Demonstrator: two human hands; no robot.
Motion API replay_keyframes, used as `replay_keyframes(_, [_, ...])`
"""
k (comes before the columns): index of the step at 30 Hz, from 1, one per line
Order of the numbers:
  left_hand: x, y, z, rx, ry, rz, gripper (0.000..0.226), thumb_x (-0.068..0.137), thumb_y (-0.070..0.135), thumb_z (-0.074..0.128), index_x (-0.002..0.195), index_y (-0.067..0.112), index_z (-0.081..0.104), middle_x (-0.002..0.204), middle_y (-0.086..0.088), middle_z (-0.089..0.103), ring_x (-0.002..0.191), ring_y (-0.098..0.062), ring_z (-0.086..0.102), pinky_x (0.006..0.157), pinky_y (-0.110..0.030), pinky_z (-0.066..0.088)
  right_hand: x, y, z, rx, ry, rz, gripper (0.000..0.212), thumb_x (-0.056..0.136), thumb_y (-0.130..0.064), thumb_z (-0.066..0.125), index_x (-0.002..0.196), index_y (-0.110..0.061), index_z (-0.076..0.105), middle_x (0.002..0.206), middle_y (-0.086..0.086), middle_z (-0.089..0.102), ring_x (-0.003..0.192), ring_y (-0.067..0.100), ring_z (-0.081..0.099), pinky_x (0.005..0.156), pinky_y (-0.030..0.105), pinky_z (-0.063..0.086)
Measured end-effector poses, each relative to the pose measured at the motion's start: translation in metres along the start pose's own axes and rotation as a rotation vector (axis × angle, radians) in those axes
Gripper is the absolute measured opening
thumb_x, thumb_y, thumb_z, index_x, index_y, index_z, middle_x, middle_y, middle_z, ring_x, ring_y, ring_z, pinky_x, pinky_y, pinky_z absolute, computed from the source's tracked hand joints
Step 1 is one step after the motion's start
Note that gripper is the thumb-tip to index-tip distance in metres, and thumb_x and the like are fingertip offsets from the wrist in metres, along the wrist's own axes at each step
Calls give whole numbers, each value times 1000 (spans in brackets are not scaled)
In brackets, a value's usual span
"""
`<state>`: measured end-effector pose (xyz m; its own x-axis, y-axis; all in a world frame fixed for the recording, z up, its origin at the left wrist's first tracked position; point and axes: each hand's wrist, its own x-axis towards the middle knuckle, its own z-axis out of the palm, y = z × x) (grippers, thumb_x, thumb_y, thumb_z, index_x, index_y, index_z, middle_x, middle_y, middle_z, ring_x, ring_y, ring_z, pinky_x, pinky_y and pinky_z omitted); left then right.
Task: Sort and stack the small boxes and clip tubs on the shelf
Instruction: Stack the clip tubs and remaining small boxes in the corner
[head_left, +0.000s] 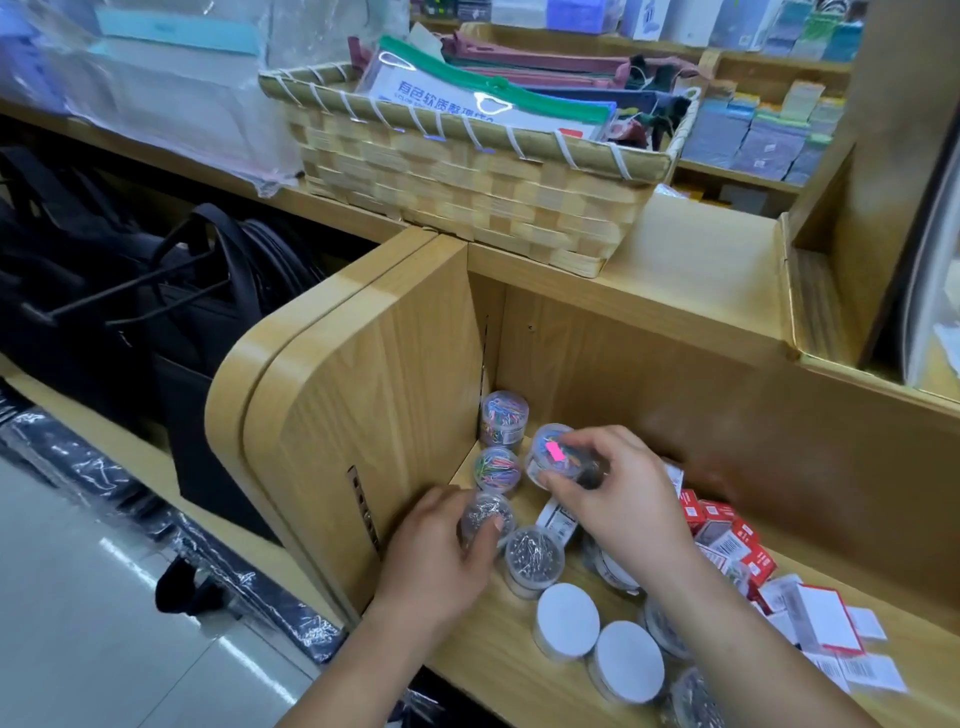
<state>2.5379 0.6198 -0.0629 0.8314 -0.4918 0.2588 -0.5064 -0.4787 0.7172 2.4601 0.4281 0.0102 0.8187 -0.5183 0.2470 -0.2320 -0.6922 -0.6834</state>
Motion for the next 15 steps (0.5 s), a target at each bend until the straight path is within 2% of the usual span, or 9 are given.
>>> replay_keyframes(2, [-10,-4,-3,-24,-12,-19,47,90,51,56,122,19,70,111,7,66,101,-12,65,88,-31,53,8,-9,13,17,-45,-24,36,72,-42,84,104,-31,70,103,-18,60,94,3,61,79,33,55])
replay_keyframes(4, [-17,-6,-4,-30,-10,-36,48,89,46,61,129,20,67,115,5,68,105,-13,66,92,-31,53,16,-15,29,-19,-103,-25,38,71,-39,85,104,-30,69,103,-16,59,97,6,61,81,36,55])
replay_keyframes(6, [-23,-5,-5,-21,3,-47,45,88,42,64,128,22,67,112,7,68,101,-13,66,88,-30,54,21,-18,42,-90,-162,9,41,71,-36,86,107,-26,68,105,-10,59,101,13,61,83,30,49])
replay_keyframes(9, [-28,-3,-8,-9,24,-49,43,86,42,64,124,21,68,110,8,68,98,-12,67,84,-28,54,18,-19,52,-127,-222,86,48,75,-33,84,118,-23,63,117,-5,60,109,14,59,81,20,36])
replay_keyframes(13, [-26,-5,-9,-13,26,-82,45,86,43,63,125,22,68,112,8,69,98,-11,66,87,-26,53,20,-23,57,-101,-253,195,52,78,-36,81,122,-26,55,121,-4,63,111,17,60,84,23,41])
replay_keyframes(15, [-30,-6,-9,-36,31,-84,44,88,45,63,127,25,67,113,11,69,98,-7,65,87,-26,53,24,-27,58,-112,-296,227,49,77,-39,80,115,-29,51,114,-6,63,101,16,60,80,26,43])
